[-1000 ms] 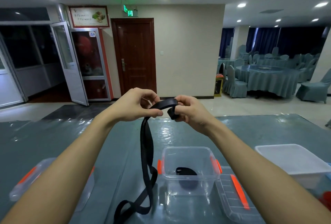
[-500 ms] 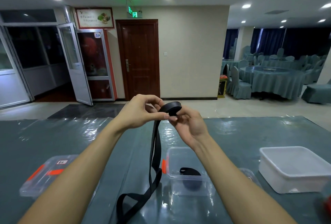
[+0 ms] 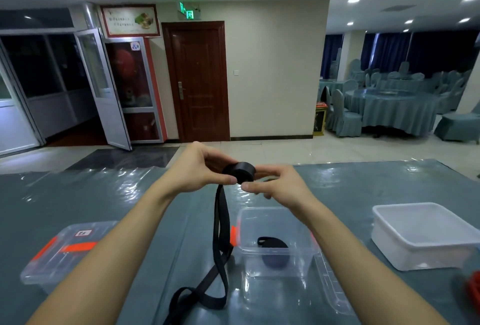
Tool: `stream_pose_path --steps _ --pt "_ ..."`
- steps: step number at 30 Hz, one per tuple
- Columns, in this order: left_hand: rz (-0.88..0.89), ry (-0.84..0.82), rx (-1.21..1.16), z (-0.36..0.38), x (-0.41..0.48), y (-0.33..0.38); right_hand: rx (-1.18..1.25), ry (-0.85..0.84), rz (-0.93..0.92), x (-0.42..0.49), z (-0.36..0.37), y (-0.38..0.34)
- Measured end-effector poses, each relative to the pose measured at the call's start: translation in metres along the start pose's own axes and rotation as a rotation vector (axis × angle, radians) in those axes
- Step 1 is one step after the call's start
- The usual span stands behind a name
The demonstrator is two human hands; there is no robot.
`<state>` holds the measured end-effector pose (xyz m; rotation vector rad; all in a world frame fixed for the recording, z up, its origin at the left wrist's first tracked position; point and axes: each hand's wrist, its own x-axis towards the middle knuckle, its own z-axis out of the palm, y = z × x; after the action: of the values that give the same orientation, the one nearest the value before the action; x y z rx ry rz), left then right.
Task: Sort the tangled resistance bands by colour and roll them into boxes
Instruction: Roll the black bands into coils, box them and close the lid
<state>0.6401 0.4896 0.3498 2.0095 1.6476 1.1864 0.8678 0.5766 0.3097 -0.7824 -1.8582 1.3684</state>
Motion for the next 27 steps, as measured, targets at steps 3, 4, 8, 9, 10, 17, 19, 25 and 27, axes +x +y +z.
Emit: stream_pose_path --steps 3,4,8,9,10,17,19,25,27 --pt "0.020 -0.004 0.009 0.002 0.007 0.003 -0.163 -0.009 -0.083 0.004 -0.014 -0.013" --pt "0.026 -0.012 -0.002 0.002 0.010 0.004 -0.123 -0.023 -0.088 0.005 -0.016 -0.014" --pt "0.020 -0.032 -0.063 0.004 0.012 0.004 0.153 0.007 -0.076 0.007 -0.022 -0.008" --pt "0.015 -0.017 -0.081 0.007 0.012 0.003 0.188 0.005 -0.071 0.007 -0.022 -0.006" --pt "0.009 -0.002 -0.109 0.009 0.012 0.002 0.229 -0.003 -0.065 0.008 -0.021 -0.005" --pt "0.019 -0.013 -0.092 0.007 0.012 0.006 0.385 -0.043 -0.073 0.008 -0.021 0.005" --pt "0.027 -0.018 -0.015 -0.002 0.012 0.010 0.272 -0.036 -0.088 0.006 -0.022 0.006" --pt "0.014 -0.040 0.088 -0.024 0.007 0.014 0.121 -0.032 -0.140 0.009 -0.027 -0.006" --pt "0.023 -0.039 0.035 -0.021 0.006 0.014 0.179 0.026 -0.175 0.012 -0.020 -0.010"
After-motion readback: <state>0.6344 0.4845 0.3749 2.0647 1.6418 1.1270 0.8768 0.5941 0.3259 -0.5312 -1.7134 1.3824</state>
